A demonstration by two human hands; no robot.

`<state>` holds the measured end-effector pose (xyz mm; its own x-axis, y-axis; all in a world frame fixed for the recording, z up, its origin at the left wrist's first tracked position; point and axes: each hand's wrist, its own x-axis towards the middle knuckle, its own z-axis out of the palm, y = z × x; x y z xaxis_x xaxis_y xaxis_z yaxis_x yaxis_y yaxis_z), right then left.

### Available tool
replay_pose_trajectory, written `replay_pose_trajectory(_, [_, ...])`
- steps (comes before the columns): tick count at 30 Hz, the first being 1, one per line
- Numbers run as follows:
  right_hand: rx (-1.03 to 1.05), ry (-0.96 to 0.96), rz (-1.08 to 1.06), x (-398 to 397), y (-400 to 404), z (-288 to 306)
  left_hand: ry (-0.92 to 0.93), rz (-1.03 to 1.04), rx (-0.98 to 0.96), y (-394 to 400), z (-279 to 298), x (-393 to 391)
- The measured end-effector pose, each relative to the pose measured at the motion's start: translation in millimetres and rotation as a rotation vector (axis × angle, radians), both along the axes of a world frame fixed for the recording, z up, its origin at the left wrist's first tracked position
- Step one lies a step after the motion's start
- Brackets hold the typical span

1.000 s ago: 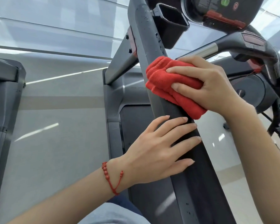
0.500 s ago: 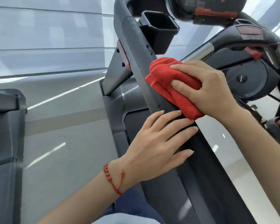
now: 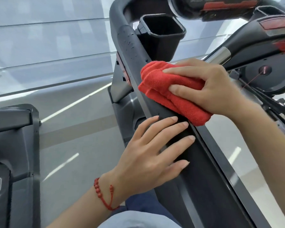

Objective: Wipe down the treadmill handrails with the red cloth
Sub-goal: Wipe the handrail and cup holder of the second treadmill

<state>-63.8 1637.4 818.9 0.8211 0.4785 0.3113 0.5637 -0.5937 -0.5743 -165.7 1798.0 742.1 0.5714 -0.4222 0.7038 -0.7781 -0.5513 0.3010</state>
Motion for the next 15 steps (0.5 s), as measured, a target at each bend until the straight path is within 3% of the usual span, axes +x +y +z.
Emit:
replay_pose_trajectory(8, [0.031,-0.038,0.001,25.8,21.4,-3.1,0.002,-0.020,-0.003,5.3,-2.0,10.2])
replay_pose_trajectory(15, [0.029,0.043,0.035,33.3,18.4,1.1,0.010,-0.083,-0.017,19.5,0.6,27.9])
